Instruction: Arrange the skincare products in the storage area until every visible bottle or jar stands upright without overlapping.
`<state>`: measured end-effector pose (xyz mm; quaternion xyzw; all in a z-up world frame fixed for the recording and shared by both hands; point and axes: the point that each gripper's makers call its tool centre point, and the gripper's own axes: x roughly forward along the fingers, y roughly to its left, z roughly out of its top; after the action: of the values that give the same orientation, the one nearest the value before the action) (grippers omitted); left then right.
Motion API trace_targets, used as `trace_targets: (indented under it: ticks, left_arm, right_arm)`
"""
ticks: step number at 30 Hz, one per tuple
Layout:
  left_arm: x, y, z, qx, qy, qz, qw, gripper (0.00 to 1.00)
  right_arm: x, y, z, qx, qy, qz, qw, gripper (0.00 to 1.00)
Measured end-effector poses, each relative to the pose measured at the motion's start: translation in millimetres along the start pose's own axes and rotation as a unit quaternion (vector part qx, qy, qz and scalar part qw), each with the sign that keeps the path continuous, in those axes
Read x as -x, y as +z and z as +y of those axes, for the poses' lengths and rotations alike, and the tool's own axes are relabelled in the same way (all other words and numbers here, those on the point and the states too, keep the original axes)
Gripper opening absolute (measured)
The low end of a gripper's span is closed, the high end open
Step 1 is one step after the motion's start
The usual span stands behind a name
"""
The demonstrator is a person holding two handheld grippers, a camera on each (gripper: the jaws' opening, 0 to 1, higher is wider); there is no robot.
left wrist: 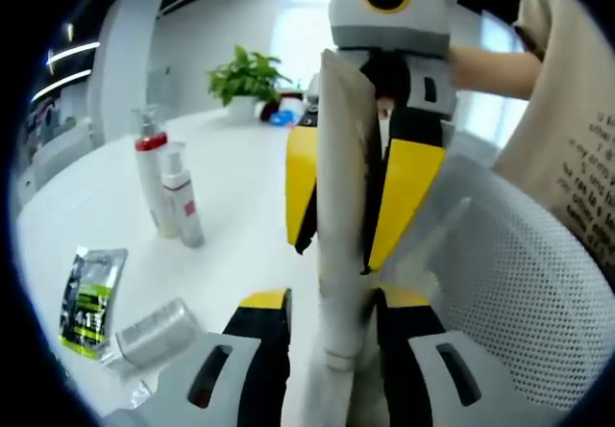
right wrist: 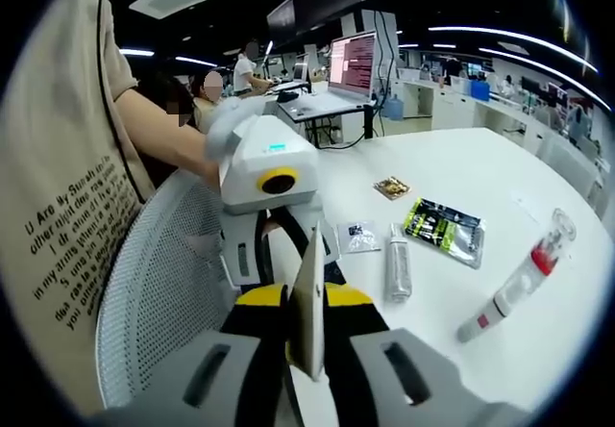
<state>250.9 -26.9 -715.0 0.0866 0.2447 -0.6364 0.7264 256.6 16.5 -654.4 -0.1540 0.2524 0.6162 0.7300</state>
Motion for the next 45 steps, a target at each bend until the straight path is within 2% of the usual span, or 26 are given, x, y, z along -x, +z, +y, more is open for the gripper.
trace_targets:
  ticks: [3,10,14,23,28,35,39,43,45]
  left_arm:
    - [-3.1,-0.5,-4.0,-0.007,-0.008,0.0,0.9999,0.26]
    - [-3.9,-1.2,-16.3,-0.038,-0.014,0.004,0.9992,0.19]
    - [-3.9,-1.8,-15.6,-0.064,0.003,0.009,0.9979,0.18]
    - [-4.7,0.7,-12.3,-0.07,0.016,0.002,0.9975,0.17]
    - [-7.8,3.4,-3.8,-0.068,0.022,-0.002,0.9974,0.17]
    - [-8.5,5.9,2.6,-0.064,0.025,-0.005,0.9976,0.17]
    - [-9.1,6.8,5.5,-0.065,0.025,-0.006,0.9975,0.17]
    - [-10.6,8.6,9.8,-0.067,0.027,-0.006,0.9973,0.17]
    - [-11.6,9.5,11.6,-0.069,0.028,-0.006,0.9972,0.17]
  right_arm:
    - [-0.4,0.0,1.4,0.01,0.004,0.006,0.9999,0.13]
    - [-5.1,1.2,15.6,0.068,0.014,0.028,0.9972,0.12]
    - [-8.6,0.2,21.3,0.089,0.021,0.041,0.9949,0.12]
    - [-5.8,-1.5,17.5,0.086,0.008,0.04,0.9955,0.14]
    - [-3.1,-4.2,9.3,0.078,-0.008,0.044,0.9959,0.16]
    - [-1.5,-16.8,1.6,0.048,-0.028,0.053,0.997,0.29]
    - [-0.8,-14.8,-1.7,0.023,-0.041,0.034,0.9983,0.35]
    - [0.8,-11.1,-5.2,0.006,-0.058,0.011,0.9982,0.52]
    - [2.4,-12.1,-6.9,-0.002,-0.065,0.007,0.9978,0.57]
